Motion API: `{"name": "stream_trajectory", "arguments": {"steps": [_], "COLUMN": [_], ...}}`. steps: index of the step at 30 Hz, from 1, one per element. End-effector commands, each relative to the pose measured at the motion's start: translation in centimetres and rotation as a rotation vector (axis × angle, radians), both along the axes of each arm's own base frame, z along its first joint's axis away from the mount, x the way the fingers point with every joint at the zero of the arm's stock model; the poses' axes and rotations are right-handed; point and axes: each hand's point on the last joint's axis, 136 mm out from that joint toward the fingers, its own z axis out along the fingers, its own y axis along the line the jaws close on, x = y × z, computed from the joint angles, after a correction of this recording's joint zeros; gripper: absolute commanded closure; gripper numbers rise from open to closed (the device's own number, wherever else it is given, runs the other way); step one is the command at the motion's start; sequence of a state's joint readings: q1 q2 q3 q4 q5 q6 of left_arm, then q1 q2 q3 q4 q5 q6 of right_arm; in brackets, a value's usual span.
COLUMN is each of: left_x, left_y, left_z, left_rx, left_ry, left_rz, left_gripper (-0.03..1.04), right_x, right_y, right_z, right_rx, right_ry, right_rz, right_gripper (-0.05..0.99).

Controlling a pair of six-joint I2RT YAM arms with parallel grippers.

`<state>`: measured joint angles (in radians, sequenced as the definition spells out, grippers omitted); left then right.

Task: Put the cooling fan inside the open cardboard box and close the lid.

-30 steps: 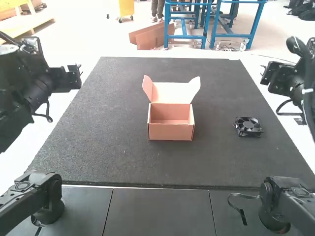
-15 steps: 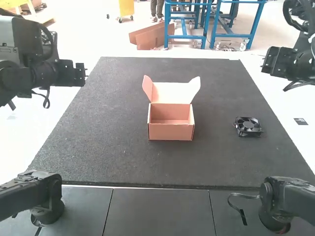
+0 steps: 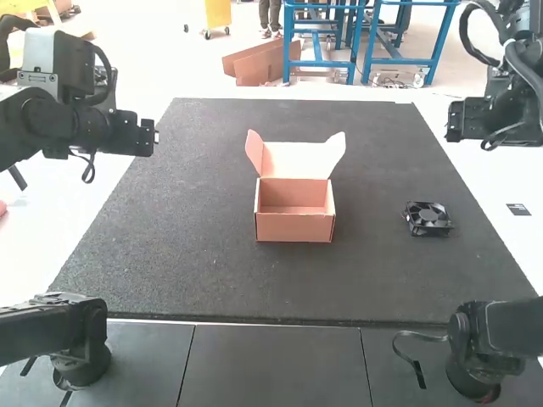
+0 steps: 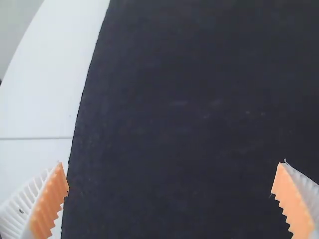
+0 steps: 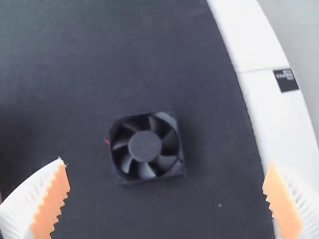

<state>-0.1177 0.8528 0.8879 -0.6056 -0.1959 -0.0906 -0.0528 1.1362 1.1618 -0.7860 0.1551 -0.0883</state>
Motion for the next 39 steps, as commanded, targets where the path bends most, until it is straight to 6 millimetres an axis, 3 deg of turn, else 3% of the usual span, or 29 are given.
{"name": "stream_trajectory", "arguments": {"steps": [1, 8, 16, 28, 39], "left_x": [0.4, 0.4, 0.5, 1.3, 2.0], "left_y": [0.6, 0.4, 0.3, 0.1, 0.0], "left_z": [1.6, 1.3, 1.5, 1.7, 2.1], "left_rx": [0.021, 0.025, 0.037, 0.029, 0.028], "left_ry": [-0.033, -0.016, -0.026, -0.027, -0.026], "left_rz": [0.021, 0.012, 0.000, -0.008, -0.007], "left_gripper": [0.04, 0.04, 0.04, 0.04, 0.04], "right_x": [0.1, 0.2, 0.8, 2.7, 4.2], "right_y": [-1.9, -4.7, -4.0, -5.8, -7.9], "right_z": [-1.8, -5.0, -9.2, -15.0, -17.8], "right_rx": [-0.062, -0.101, 0.022, 0.041, 0.053], "right_ry": [0.061, 0.165, 0.263, 0.386, 0.454], "right_rz": [0.009, 0.033, 0.068, 0.018, -0.051], "right_gripper": [0.07, 0.13, 0.12, 0.09, 0.06]}}
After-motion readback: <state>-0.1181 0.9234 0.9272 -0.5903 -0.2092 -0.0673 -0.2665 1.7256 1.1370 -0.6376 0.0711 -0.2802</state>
